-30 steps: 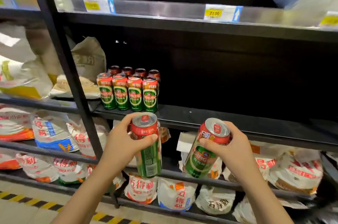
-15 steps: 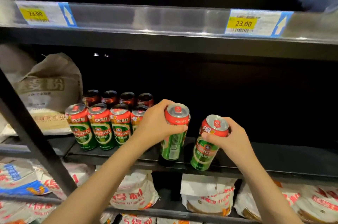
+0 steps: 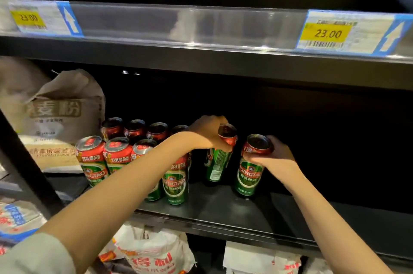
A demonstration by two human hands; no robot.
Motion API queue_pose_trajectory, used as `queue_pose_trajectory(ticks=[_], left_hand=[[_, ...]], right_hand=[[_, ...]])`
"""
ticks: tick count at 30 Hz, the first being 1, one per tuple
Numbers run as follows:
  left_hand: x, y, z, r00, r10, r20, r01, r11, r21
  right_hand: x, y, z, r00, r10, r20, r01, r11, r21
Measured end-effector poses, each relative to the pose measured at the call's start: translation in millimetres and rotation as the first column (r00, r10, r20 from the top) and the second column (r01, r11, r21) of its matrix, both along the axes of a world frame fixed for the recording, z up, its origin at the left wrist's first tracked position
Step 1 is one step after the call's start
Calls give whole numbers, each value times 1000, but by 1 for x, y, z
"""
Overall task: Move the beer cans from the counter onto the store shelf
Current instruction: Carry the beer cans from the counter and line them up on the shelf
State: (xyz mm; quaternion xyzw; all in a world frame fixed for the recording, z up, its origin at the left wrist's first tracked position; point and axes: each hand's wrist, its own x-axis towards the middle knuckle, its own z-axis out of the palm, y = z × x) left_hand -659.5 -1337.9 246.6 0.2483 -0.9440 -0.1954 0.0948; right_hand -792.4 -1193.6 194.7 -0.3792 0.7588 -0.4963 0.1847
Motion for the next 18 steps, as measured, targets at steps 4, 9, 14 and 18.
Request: queue_pose_trajectory(ticks=[4, 9, 14, 18], left_hand=[[-3, -10, 1, 999, -15, 33, 17, 998, -62], [-5, -15, -8, 996, -33, 80, 42, 992, -117], [-4, -17, -17, 996, -40, 79, 50, 990, -133], [-4, -22, -24, 996, -41, 78, 53, 986, -158]], right_hand=[[-9, -16, -3, 1000, -14, 5, 14, 997, 76], [-9, -27, -7, 1000, -10, -26, 13, 993, 115], [-9, -29, -9, 997, 73, 22, -75, 994, 84], [-10, -32, -16, 995, 103, 4, -103, 991, 82]])
